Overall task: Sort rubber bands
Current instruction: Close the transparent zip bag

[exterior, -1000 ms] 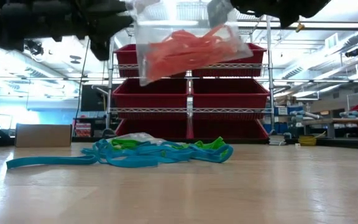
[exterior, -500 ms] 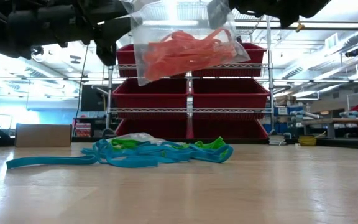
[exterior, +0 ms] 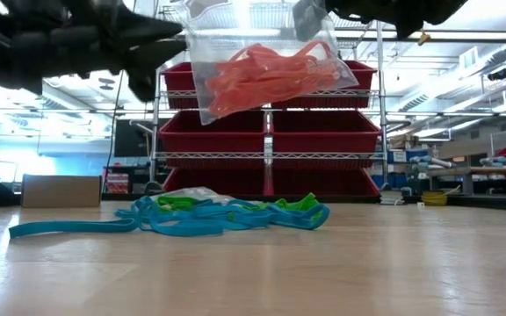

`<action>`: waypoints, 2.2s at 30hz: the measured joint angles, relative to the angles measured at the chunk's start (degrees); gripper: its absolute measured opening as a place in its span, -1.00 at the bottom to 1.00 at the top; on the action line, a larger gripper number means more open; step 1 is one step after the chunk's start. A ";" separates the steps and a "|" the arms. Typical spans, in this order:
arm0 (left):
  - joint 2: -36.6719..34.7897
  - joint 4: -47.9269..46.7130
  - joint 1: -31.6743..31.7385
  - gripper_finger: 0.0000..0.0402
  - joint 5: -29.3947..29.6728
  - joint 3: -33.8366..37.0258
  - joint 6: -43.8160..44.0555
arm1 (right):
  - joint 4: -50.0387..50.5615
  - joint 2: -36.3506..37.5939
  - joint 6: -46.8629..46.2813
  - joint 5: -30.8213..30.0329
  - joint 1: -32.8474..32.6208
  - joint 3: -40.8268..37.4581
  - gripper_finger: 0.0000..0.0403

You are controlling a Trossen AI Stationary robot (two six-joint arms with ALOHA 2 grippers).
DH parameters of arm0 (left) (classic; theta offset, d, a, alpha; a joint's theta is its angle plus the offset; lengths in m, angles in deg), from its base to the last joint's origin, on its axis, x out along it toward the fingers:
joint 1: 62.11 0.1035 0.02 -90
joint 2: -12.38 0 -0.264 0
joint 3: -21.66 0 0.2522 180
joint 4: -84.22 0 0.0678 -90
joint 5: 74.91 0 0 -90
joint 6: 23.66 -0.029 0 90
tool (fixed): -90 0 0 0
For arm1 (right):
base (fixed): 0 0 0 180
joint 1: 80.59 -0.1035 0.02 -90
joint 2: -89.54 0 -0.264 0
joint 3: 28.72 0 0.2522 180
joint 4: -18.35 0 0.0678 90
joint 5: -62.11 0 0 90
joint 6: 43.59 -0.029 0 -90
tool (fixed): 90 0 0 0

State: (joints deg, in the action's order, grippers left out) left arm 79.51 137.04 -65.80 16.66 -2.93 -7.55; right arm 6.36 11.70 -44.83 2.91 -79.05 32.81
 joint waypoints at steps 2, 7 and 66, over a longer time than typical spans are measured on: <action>-0.13 -0.11 0.37 -0.39 -3.36 1.21 2.35 | 0.00 -0.01 0.29 0.01 0.00 0.00 -1.00; -0.07 1.08 -0.05 -0.39 -5.76 2.00 3.76 | -0.10 -0.02 0.91 -0.66 0.02 0.00 -1.00; 9.46 -2.45 -13.11 -0.09 7.38 -5.76 -5.72 | -1.95 -0.02 1.55 -6.00 0.02 0.00 -1.00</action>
State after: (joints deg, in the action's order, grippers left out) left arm 88.97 134.59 -78.90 24.04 -8.68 -13.27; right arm 4.41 11.68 -43.28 -3.08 -79.03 32.81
